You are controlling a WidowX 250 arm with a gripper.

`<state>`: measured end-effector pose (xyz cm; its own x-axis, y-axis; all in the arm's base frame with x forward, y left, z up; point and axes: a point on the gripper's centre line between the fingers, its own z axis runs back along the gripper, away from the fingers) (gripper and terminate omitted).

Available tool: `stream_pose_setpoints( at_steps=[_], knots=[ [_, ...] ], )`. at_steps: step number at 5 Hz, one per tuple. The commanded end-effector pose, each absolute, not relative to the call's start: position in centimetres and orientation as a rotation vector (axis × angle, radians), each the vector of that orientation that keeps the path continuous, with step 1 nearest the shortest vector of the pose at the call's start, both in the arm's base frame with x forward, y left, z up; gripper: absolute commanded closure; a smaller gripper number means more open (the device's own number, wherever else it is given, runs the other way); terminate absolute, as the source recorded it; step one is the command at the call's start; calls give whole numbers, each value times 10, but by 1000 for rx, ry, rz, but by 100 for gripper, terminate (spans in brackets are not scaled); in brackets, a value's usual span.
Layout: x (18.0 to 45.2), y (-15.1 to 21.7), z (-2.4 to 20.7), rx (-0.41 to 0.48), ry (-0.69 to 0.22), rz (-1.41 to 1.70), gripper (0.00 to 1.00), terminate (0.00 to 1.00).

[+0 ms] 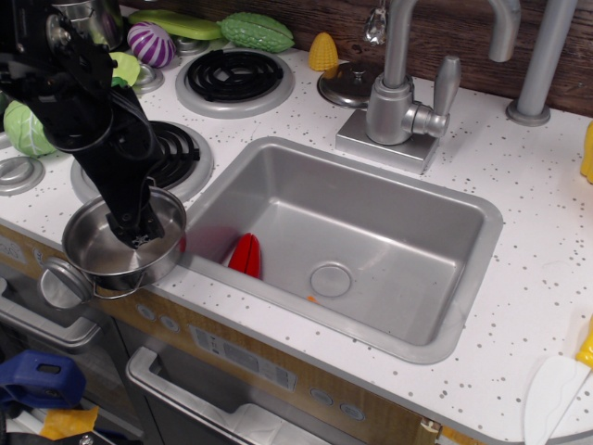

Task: Put pan in sink

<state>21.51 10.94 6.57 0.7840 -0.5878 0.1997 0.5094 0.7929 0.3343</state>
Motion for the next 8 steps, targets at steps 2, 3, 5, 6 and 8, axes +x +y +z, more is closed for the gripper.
stream_pose_setpoints(
  at_steps=[2,3,5,6,8],
  knots=[
    [219,112,69,270,-304,-546,0,0],
    [225,109,78,223,-327,-482,0,0],
    [231,92,65,212,-369,-349,0,0],
    [232,87,52,209,-373,-297,0,0],
    [228,92,37,177,-378,-264,0,0]
  ],
)
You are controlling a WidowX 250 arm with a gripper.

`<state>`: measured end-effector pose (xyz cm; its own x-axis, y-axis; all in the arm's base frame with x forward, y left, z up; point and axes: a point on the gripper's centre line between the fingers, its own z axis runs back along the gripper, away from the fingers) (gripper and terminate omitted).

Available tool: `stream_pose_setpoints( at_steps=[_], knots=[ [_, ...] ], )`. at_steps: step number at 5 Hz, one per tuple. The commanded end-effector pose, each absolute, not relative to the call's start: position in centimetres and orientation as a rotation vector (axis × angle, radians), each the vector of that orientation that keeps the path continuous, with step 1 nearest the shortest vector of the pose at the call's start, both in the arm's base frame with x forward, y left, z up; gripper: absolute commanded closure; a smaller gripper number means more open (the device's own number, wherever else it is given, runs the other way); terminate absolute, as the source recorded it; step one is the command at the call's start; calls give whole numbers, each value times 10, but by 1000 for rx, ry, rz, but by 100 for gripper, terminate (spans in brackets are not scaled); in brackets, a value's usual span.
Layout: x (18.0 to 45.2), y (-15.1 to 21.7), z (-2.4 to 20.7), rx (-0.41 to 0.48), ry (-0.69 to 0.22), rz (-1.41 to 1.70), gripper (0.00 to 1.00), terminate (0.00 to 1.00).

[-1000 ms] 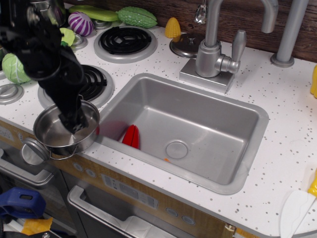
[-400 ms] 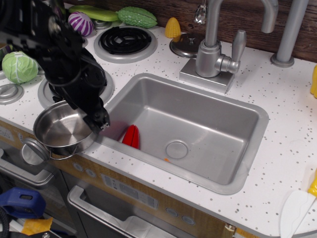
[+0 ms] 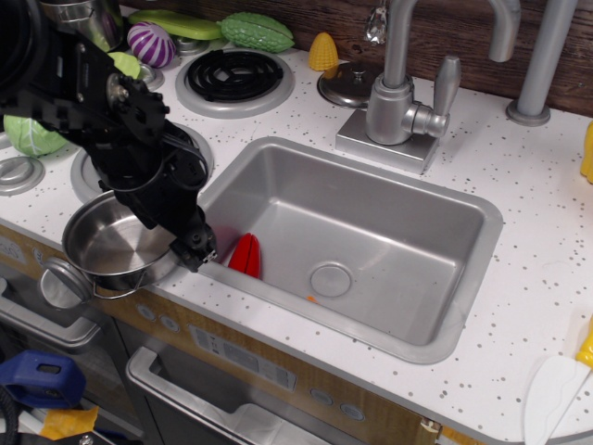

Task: Put pan in sink

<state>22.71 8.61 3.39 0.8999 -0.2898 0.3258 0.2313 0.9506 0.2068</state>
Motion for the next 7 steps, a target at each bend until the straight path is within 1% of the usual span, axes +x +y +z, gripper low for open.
stream_pose_setpoints(
  at_steps=[1,4,5,6,7],
  knots=[
    [227,99,31,144,-386,-244,0,0],
    [229,98,17,121,-406,-191,0,0],
    [229,99,13,96,-425,-154,0,0],
    [238,92,17,105,-429,-143,100,0],
    [247,80,24,168,-440,-174,100,0]
  ],
)
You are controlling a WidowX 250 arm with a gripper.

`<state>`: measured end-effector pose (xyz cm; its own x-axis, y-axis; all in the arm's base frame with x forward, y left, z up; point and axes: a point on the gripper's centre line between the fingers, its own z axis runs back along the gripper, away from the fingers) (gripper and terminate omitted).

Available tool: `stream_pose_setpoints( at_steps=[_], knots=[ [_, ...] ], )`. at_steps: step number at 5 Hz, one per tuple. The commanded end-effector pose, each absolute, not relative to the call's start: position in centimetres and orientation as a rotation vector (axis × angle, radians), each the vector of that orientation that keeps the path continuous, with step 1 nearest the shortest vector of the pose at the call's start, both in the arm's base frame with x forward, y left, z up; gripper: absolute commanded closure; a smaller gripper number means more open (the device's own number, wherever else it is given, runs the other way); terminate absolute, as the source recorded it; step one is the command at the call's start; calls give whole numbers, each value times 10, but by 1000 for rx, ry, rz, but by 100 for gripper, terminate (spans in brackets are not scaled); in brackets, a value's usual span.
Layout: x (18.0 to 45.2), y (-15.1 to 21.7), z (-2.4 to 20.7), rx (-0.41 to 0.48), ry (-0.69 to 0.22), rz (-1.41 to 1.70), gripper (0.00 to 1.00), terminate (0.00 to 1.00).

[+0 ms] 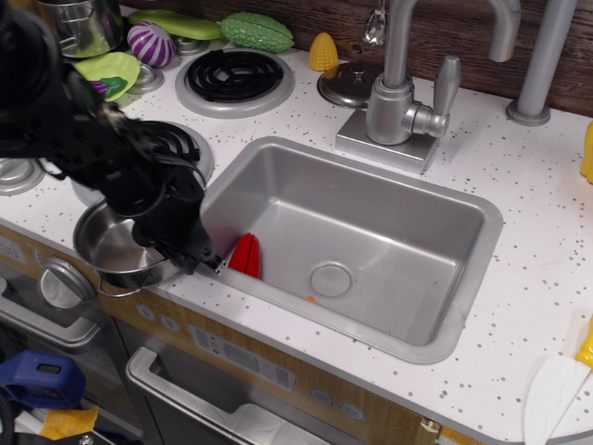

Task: Put pan in sink

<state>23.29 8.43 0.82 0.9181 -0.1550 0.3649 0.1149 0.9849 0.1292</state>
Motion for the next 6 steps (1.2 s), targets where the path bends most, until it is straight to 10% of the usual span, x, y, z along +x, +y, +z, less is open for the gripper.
stream_pose_setpoints(
  at_steps=[1,6],
  knots=[
    [259,77,31,188,-457,-218,100,0],
    [299,40,34,226,-585,-345,100,0]
  ],
)
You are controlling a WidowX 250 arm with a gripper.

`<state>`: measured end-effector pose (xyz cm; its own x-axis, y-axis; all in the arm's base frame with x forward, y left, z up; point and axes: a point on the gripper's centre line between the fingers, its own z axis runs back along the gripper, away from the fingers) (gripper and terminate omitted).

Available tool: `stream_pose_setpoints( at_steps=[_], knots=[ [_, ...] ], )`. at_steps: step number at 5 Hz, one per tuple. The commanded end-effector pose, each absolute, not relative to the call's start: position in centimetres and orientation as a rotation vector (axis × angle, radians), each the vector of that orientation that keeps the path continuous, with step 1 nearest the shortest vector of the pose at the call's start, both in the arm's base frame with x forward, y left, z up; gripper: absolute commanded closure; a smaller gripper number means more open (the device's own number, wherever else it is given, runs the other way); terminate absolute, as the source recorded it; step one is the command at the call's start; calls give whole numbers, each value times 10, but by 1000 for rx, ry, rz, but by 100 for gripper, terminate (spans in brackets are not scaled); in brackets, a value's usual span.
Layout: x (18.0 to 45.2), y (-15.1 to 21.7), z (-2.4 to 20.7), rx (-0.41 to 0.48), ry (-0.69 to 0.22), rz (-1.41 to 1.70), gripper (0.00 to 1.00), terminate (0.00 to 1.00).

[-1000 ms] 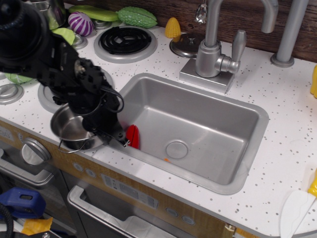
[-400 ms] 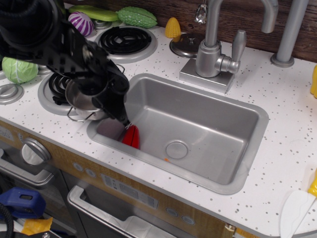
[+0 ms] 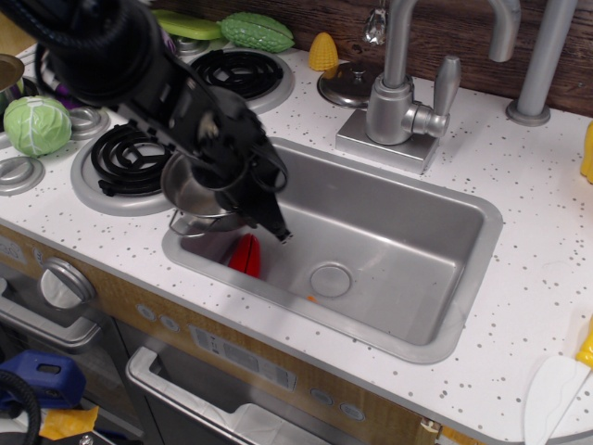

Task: Put pan in sink

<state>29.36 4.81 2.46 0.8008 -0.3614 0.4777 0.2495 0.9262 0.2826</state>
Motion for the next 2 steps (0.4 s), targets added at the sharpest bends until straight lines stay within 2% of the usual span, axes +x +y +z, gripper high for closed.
stream_pose_setpoints(
  at_steps=[1,2],
  knots=[
    [303,30,37,230,-546,-370,100,0],
    [310,25,32,212,-561,-391,100,100]
  ],
)
